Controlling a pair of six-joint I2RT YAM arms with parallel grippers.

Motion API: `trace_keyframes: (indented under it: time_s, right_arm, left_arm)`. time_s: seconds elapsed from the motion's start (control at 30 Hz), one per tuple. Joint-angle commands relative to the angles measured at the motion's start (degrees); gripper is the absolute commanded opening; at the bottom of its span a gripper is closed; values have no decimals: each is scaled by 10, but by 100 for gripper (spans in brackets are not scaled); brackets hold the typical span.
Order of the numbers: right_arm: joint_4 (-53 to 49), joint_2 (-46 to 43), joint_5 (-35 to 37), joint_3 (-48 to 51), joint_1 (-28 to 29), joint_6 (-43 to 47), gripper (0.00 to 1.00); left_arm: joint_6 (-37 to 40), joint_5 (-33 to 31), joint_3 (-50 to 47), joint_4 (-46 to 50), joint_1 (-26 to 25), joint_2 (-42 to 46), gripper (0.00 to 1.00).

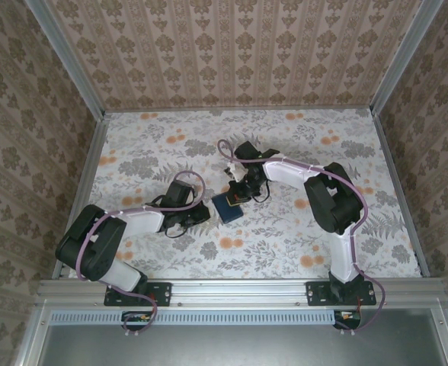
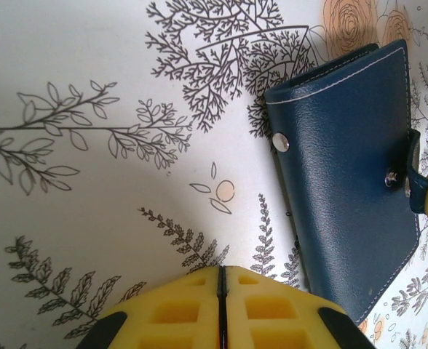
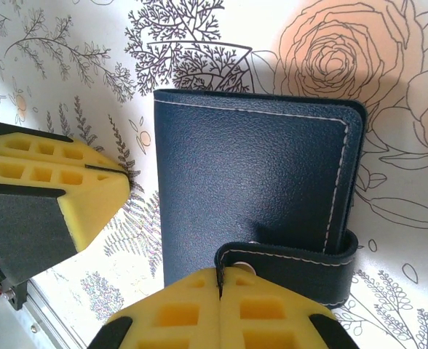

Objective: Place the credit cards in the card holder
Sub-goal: Close the button on the card holder.

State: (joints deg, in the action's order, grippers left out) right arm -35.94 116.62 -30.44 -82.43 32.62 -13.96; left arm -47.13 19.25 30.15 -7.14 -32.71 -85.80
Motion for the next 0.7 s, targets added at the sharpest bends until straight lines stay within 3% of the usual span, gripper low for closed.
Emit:
trace_keyframes:
  time_s: [0.0, 0.67]
  right_arm:
    - [5, -20, 2, -10, -4, -10, 0]
    - [-20, 5, 15, -13, -3, -2, 0]
  left_arm:
    - [-11, -3, -7, -1, -6, -14, 9]
    - [-11, -1, -6, 0, -7, -15, 9]
